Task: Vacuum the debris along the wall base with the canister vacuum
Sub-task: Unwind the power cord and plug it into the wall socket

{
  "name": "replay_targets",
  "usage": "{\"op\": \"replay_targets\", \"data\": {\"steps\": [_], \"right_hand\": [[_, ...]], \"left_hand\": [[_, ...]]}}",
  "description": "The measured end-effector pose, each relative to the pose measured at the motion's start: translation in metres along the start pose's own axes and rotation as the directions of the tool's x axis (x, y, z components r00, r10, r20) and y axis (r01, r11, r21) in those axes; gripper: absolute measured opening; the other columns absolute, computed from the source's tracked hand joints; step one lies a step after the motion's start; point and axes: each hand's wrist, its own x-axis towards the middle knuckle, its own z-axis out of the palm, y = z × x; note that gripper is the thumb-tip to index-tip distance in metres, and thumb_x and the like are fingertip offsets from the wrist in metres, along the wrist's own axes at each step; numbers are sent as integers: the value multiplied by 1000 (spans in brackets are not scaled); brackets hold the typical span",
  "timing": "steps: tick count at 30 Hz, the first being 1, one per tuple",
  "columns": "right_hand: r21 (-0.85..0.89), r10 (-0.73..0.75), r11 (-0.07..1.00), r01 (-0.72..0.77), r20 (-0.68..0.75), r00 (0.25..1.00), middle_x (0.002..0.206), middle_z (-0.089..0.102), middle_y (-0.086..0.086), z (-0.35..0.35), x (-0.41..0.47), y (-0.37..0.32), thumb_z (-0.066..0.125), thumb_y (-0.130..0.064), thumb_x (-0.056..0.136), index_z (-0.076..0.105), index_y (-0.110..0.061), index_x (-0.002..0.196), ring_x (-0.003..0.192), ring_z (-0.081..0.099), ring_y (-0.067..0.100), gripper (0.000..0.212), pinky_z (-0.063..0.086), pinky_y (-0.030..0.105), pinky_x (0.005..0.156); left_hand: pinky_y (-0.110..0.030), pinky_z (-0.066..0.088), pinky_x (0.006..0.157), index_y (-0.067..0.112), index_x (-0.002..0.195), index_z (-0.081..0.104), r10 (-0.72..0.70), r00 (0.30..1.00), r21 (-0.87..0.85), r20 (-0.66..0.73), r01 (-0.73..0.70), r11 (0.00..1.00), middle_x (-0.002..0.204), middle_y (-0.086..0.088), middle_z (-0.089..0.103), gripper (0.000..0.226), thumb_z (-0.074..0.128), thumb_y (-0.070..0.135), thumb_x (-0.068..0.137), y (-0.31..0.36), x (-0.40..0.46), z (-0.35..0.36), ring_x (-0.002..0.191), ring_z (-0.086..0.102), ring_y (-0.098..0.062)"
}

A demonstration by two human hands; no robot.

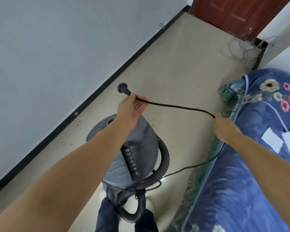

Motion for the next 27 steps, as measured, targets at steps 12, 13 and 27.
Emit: {"op": "replay_targets", "data": {"steps": [12,13,27], "right_hand": [[-163,-76,966,199,561,825,110,60,20,89,-120,1,31,-7,103,49,-5,109,80,51,26,19,47,33,72],[-157,-88,962,221,592,801,97,59,16,94,-134,-6,31,-8,102,48,-7,104,73,52,26,17,47,32,64],[-11,-157,973,231,703,694,73,56,2,231,-366,-146,42,-18,99,49,-13,92,57,59,14,11,54,28,56]], "left_hand": [[-24,53,48,7,79,52,55,988,256,-145,-16,967,62,-6,49,27,42,17,102,-30,-109,-69,50,49,-17],[-22,50,46,8,79,51,65,986,284,-157,-18,959,62,-6,47,27,41,17,102,-28,-117,-81,46,48,-16],[-39,59,72,8,81,55,106,982,422,-155,-31,906,58,-5,54,25,44,19,101,26,-276,-333,54,53,-19]]}}
